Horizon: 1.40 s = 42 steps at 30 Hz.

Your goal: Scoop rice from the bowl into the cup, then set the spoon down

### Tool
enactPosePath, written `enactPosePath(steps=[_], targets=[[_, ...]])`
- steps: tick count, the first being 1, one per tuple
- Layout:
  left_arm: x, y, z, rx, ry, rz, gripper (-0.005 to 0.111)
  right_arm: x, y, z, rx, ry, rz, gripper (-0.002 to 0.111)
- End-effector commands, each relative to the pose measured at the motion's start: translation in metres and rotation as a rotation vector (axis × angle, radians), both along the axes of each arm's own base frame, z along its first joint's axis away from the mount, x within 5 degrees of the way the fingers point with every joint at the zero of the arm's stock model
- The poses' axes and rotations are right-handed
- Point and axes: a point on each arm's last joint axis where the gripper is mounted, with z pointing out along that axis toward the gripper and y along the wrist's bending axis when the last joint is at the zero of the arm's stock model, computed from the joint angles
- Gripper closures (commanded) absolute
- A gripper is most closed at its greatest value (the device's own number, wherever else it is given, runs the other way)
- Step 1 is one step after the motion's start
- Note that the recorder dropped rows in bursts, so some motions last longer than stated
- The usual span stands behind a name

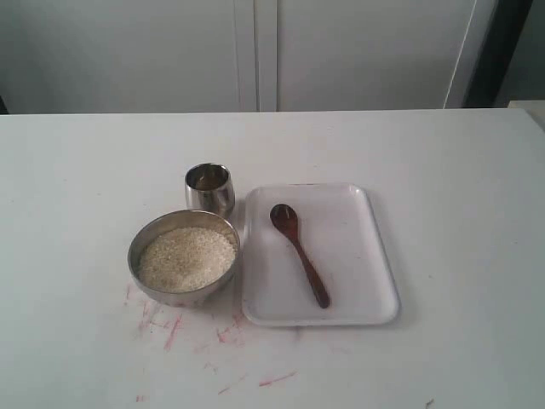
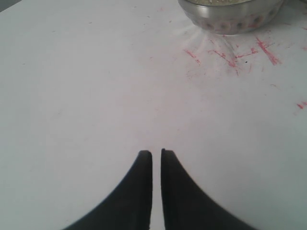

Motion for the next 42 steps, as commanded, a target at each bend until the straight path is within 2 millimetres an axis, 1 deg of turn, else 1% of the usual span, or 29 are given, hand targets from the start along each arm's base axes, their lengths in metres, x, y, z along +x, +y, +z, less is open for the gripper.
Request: enactPosePath(steps=[1, 3, 11, 20, 24, 26, 30, 34, 35, 36, 39, 42], targets=[[-0.001, 0.0, -0.006, 0.001, 0.048, -0.005, 0.092, -0.029, -0.017, -0.006, -0.006, -0.069, 0.005, 0.108], [-0.001, 0.0, -0.006, 0.001, 0.048, -0.005, 0.092, -0.038, -0.023, -0.013, -0.017, -0.08, 0.005, 0.108], [-0.001, 0.0, -0.006, 0.001, 0.048, -0.005, 0.092, -0.063, -0.037, -0.05, -0.016, -0.071, 0.009, 0.108], [-0.001, 0.0, -0.006, 0.001, 0.048, -0.005, 0.092, -0.091, -0.046, -0.093, 0.06, -0.066, 0.075, 0.108], [-0.001, 0.0, -0.006, 0.001, 0.048, -0.005, 0.092, -0.1, -0.05, -0.116, 0.074, -0.062, 0.087, 0.108], [-0.001, 0.0, -0.006, 0.001, 0.048, -0.005, 0.092, -0.102, -0.051, -0.125, 0.075, -0.06, 0.088, 0.108], [-0.001, 0.0, -0.006, 0.001, 0.048, -0.005, 0.092, -0.106, -0.05, -0.16, 0.113, -0.044, 0.126, 0.108], [-0.001, 0.0, -0.006, 0.001, 0.048, -0.005, 0.092, -0.098, -0.04, -0.189, 0.133, 0.048, 0.165, 0.108], [-0.001, 0.0, -0.006, 0.001, 0.048, -0.005, 0.092, -0.097, -0.037, -0.193, 0.15, 0.066, 0.181, 0.108], [-0.001, 0.0, -0.006, 0.001, 0.048, -0.005, 0.092, -0.095, -0.031, -0.197, 0.209, 0.076, 0.226, 0.108], [-0.001, 0.0, -0.006, 0.001, 0.048, -0.005, 0.092, -0.093, -0.02, -0.201, 0.27, 0.042, 0.321, 0.108], [-0.001, 0.0, -0.006, 0.001, 0.048, -0.005, 0.092, -0.087, -0.014, -0.212, 0.319, 0.031, 0.34, 0.108]])
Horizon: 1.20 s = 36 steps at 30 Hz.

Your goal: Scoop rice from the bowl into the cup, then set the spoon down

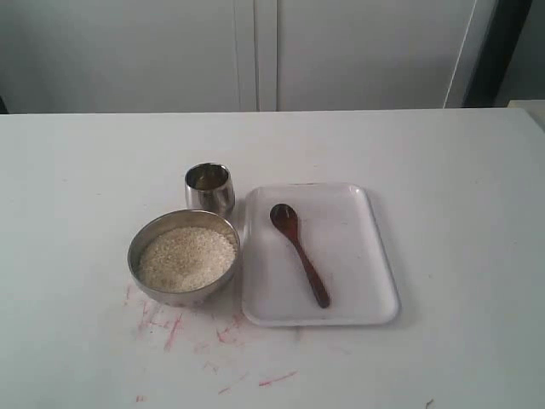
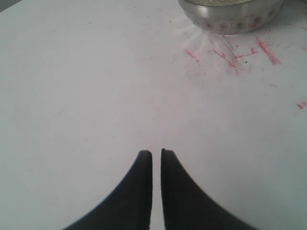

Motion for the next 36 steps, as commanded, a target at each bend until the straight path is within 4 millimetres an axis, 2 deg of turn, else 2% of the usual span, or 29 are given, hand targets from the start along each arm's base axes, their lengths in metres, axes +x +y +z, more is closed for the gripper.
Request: enactPosePath(steps=[1, 6, 14, 18, 22, 27, 36], targets=[[-0.001, 0.0, -0.006, 0.001, 0.048, -0.005, 0.092, 0.007, 0.005, -0.009, 0.07, -0.035, 0.008, 0.108], [-0.001, 0.0, -0.006, 0.001, 0.048, -0.005, 0.092, 0.018, 0.01, -0.032, 0.137, -0.01, -0.013, 0.108], [-0.001, 0.0, -0.006, 0.001, 0.048, -0.005, 0.092, 0.034, 0.014, -0.083, 0.152, -0.029, -0.059, 0.108], [-0.001, 0.0, -0.006, 0.001, 0.048, -0.005, 0.092, 0.034, 0.013, -0.079, 0.148, -0.104, -0.069, 0.108], [-0.001, 0.0, -0.006, 0.001, 0.048, -0.005, 0.092, 0.034, 0.013, -0.078, -0.046, -0.244, -0.08, 0.108], [-0.001, 0.0, -0.006, 0.001, 0.048, -0.005, 0.092, 0.034, 0.014, -0.084, -0.162, -0.246, -0.068, 0.108], [-0.001, 0.0, -0.006, 0.001, 0.048, -0.005, 0.092, 0.034, 0.015, -0.092, -0.201, -0.158, -0.042, 0.108]])
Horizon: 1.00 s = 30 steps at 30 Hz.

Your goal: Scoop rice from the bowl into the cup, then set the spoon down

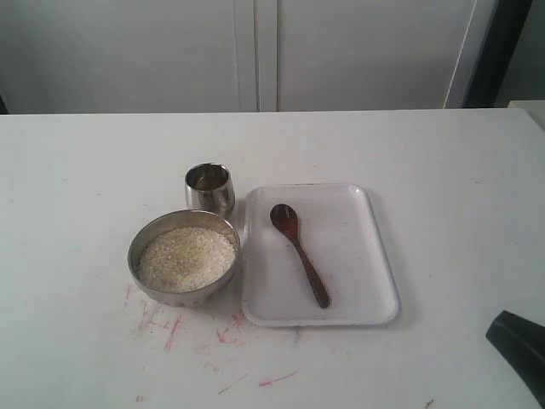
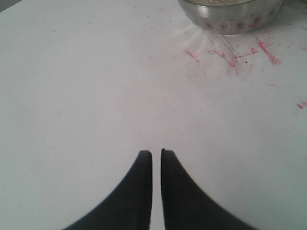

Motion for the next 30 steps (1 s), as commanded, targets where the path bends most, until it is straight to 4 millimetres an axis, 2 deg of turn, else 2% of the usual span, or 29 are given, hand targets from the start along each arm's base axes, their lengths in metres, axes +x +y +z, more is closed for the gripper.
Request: enactPosePath(steps=[1, 4, 20, 30], targets=[[-0.001, 0.0, -0.006, 0.001, 0.048, -0.005, 0.092, 0.0, 0.0, -0.004, 0.007, 0.027, -0.003, 0.108], [-0.001, 0.0, -0.006, 0.001, 0.048, -0.005, 0.092, 0.0, 0.0, -0.004, 0.067, 0.063, -0.004, 0.108], [-0.001, 0.0, -0.006, 0.001, 0.048, -0.005, 0.092, 0.0, 0.0, -0.004, 0.068, 0.065, -0.004, 0.108], [-0.001, 0.0, -0.006, 0.001, 0.048, -0.005, 0.092, 0.005, -0.011, -0.004, 0.075, 0.057, -0.215, 0.108]])
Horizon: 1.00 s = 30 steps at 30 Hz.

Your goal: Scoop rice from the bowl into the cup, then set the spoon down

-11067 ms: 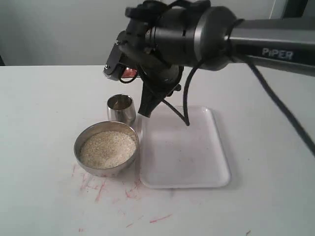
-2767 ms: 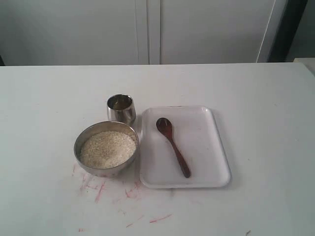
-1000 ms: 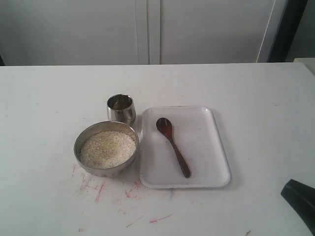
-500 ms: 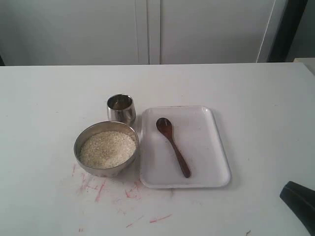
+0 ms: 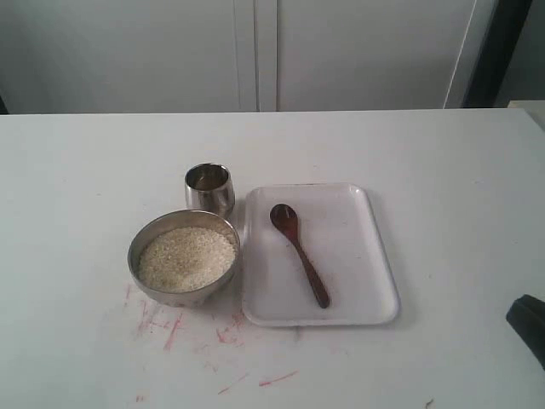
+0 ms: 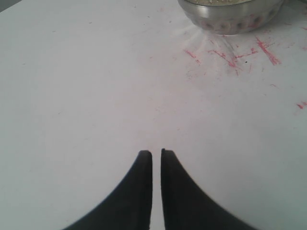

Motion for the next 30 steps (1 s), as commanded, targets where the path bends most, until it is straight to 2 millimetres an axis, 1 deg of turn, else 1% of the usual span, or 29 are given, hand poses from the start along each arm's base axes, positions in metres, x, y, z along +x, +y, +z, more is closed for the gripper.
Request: enactPosePath(steps=[1, 5, 12, 30], targets=[[-0.001, 0.0, -0.006, 0.001, 0.048, -0.005, 0.092, 0.002, -0.005, -0.002, -0.003, 0.005, -0.102, 0.108], [-0.001, 0.0, -0.006, 0.001, 0.048, -0.005, 0.092, 0.004, -0.014, -0.002, -0.003, 0.005, -0.26, 0.108], [-0.001, 0.0, -0.006, 0.001, 0.048, -0.005, 0.092, 0.005, -0.021, -0.002, -0.002, 0.006, -0.39, 0.108], [-0.001, 0.0, -0.006, 0.001, 0.048, -0.005, 0.092, 0.005, -0.022, -0.002, -0.001, 0.006, -0.399, 0.108]])
